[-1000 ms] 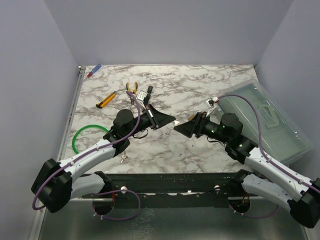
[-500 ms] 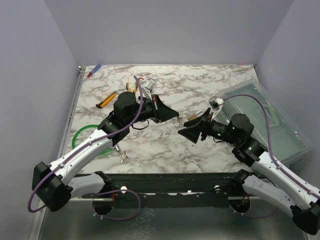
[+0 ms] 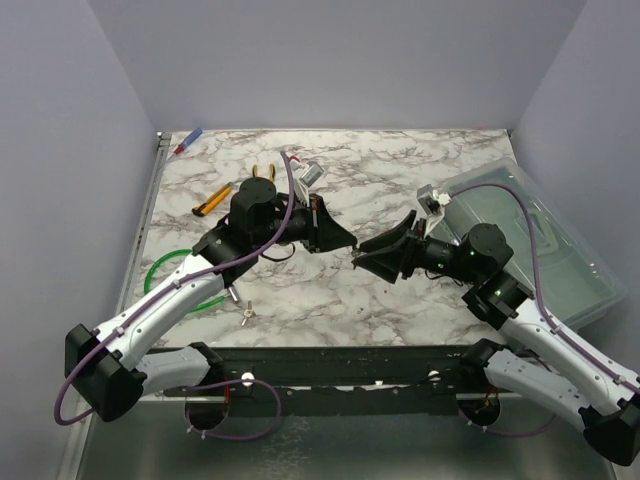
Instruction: Unlock with the key
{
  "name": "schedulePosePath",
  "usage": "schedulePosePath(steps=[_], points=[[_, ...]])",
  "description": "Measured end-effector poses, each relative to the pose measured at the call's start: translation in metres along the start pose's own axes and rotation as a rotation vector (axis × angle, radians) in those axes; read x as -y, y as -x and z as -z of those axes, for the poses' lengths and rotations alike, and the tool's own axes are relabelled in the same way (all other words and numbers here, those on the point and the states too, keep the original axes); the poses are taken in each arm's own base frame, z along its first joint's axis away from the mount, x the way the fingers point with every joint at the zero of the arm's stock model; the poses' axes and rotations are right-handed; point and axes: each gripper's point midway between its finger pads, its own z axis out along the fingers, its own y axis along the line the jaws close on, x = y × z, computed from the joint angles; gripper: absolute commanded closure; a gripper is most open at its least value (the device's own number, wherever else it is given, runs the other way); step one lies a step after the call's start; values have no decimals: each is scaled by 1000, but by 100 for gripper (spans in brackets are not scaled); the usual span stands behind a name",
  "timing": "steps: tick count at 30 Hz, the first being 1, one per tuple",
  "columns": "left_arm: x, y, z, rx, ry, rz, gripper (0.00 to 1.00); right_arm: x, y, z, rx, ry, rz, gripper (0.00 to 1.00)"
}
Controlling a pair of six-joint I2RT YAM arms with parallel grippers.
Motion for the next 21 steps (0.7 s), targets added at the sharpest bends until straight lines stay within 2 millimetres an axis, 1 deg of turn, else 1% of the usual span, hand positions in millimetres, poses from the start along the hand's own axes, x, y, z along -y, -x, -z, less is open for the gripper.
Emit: schedulePosePath(steps=[12, 21], points=[[4, -1, 2, -13, -10, -12, 100, 1, 9, 3, 42, -29, 5, 44], [11, 3, 5, -12, -26, -19, 100, 5, 6, 0, 32, -39, -23, 51]])
